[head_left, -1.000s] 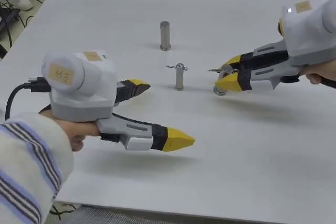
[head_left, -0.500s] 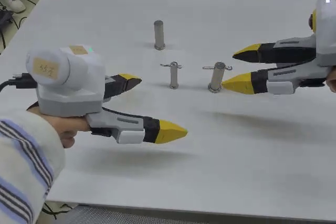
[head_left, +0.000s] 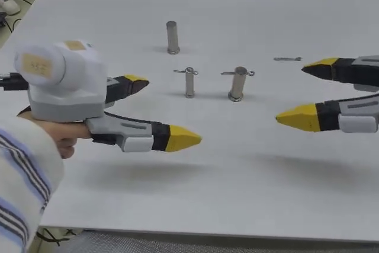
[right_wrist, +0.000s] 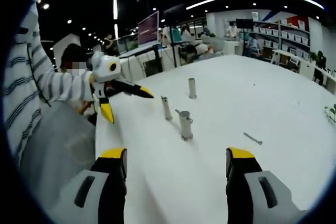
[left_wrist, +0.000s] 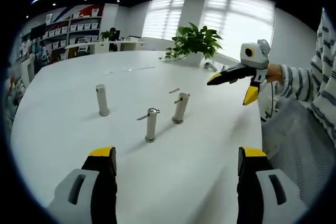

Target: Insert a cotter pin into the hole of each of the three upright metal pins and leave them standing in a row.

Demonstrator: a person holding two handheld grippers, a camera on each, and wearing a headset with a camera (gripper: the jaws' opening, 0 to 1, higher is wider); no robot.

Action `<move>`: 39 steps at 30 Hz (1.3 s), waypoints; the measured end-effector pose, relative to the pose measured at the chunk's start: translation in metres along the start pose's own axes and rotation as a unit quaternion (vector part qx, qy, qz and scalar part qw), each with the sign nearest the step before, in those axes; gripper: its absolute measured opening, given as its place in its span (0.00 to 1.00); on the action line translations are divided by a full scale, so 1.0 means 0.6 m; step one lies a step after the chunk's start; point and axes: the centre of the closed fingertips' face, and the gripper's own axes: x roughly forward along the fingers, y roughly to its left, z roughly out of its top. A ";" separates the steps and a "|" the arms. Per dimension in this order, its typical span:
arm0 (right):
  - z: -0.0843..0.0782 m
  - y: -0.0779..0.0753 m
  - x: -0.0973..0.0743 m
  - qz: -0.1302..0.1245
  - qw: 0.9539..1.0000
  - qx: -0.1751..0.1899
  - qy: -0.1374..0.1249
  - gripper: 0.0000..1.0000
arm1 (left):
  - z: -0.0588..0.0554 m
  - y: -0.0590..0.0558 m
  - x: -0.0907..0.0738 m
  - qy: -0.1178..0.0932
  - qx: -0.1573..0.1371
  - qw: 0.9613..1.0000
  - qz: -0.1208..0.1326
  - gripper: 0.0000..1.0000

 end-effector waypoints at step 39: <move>-0.060 0.043 0.012 -0.010 0.996 0.087 0.001 1.00 | 0.136 0.163 0.092 0.010 0.029 0.996 0.078 0.77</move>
